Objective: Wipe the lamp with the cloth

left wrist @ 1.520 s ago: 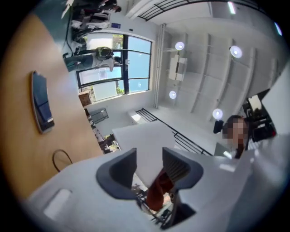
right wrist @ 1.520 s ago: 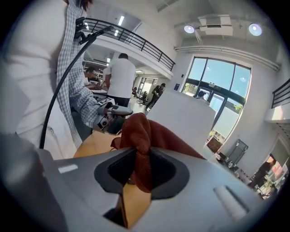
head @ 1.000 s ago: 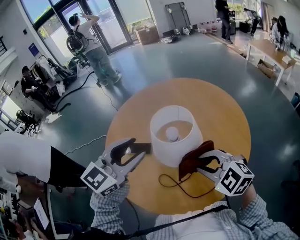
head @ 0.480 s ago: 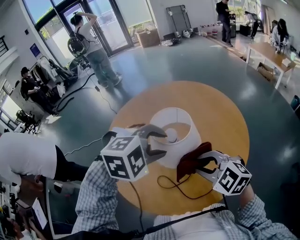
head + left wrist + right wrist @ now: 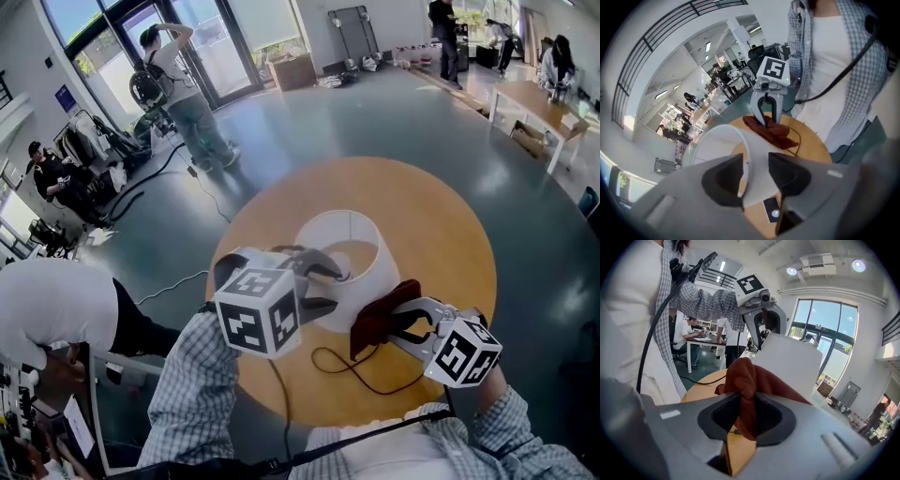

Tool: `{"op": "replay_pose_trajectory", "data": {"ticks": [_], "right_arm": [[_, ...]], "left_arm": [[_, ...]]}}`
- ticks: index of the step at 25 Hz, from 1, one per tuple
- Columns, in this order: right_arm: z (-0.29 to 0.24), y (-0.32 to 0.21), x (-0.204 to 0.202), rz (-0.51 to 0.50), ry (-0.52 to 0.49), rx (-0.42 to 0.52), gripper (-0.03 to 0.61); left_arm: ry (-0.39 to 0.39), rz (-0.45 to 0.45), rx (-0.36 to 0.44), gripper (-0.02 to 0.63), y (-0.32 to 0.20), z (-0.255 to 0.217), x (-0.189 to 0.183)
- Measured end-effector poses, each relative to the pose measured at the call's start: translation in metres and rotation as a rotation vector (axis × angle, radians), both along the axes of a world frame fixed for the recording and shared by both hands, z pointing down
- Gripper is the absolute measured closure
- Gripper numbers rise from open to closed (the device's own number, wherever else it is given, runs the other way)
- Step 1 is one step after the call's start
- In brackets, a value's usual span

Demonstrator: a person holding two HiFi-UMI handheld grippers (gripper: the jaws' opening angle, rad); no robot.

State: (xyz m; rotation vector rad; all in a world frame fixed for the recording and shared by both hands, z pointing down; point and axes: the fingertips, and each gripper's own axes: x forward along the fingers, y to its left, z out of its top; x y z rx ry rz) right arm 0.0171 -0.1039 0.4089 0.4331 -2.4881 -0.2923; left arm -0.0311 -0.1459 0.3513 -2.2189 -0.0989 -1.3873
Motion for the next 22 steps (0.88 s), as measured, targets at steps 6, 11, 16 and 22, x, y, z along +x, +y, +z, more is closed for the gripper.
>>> {"op": "replay_pose_trajectory", "data": {"ticks": [6, 11, 16, 22], "right_arm": [[-0.015, -0.004, 0.0, 0.03, -0.123, -0.02, 0.486], [-0.06, -0.04, 0.024, 0.169, -0.409, 0.004, 0.486], [-0.059, -0.088, 0.073, 0.46, -0.561, -0.029, 0.486], [-0.003, -0.114, 0.09, 0.584, -0.646, -0.22, 0.488]], "left_arm": [[0.042, -0.004, 0.055, 0.486, 0.002, -0.001, -0.006], [0.105, -0.067, 0.054, 0.492, -0.003, -0.001, -0.023], [0.172, -0.13, 0.03, 0.494, -0.01, -0.007, -0.042], [0.249, -0.193, 0.009, 0.495, -0.018, -0.014, -0.057]]}}
